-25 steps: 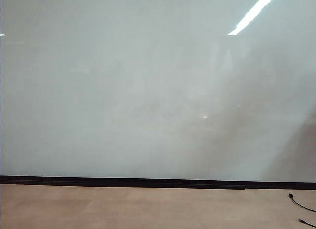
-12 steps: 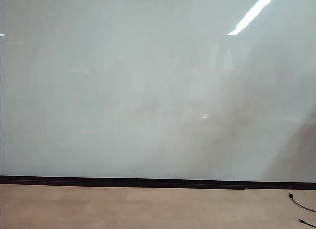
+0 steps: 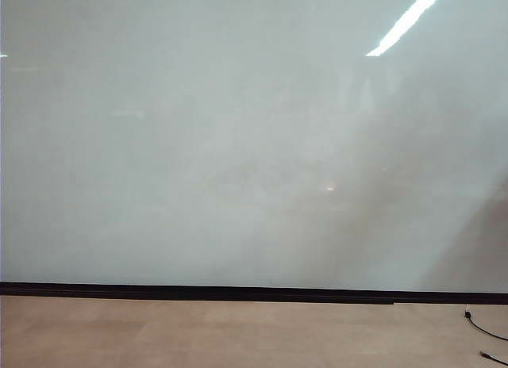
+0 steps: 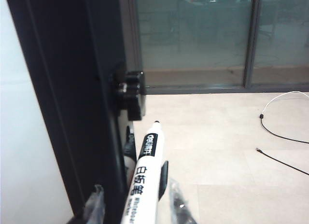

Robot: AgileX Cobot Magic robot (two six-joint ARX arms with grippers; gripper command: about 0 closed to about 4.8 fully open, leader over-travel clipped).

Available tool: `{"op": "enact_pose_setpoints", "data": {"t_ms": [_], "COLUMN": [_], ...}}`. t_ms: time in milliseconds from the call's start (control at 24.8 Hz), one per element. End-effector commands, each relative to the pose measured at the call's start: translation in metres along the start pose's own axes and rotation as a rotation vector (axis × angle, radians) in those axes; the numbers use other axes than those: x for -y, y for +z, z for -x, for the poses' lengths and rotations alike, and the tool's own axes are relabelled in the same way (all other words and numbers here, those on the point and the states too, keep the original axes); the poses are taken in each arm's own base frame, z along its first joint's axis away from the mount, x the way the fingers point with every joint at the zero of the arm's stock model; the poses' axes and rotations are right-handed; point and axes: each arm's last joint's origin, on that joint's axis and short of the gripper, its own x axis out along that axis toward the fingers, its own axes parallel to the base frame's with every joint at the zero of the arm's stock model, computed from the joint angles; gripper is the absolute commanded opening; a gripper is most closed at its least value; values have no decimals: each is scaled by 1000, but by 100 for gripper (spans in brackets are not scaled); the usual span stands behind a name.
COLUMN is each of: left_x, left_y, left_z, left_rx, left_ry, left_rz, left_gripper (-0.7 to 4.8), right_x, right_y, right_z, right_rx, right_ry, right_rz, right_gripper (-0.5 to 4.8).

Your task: Pick up the pen on the shelf to the right of the whiteboard and write the letter A.

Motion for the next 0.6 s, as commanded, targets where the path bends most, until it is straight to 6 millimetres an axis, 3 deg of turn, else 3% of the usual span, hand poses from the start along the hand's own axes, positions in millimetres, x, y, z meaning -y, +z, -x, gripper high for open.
{"op": "enact_pose_setpoints", "data": {"t_ms": [40,362,483,604], "left_x": [0,0,0,0], "left_y": [1,1,1,1], "left_z": [0,0,0,0], "left_rx": [7,7,7,8], "left_ry": [-1,-1,-1,-1], "left_rz": [-4,-4,-4,-4], "left_gripper": [-5,-4,-4,-5], "right_x": [0,0,0,0], "right_y": [2,2,3,3], "right_z": [0,0,0,0], "right_rx": [11,8,19,20], "right_ry": [11,11,12,15], "right_rz": [3,0,8,9], "right_gripper": [174,174,115,112]}}
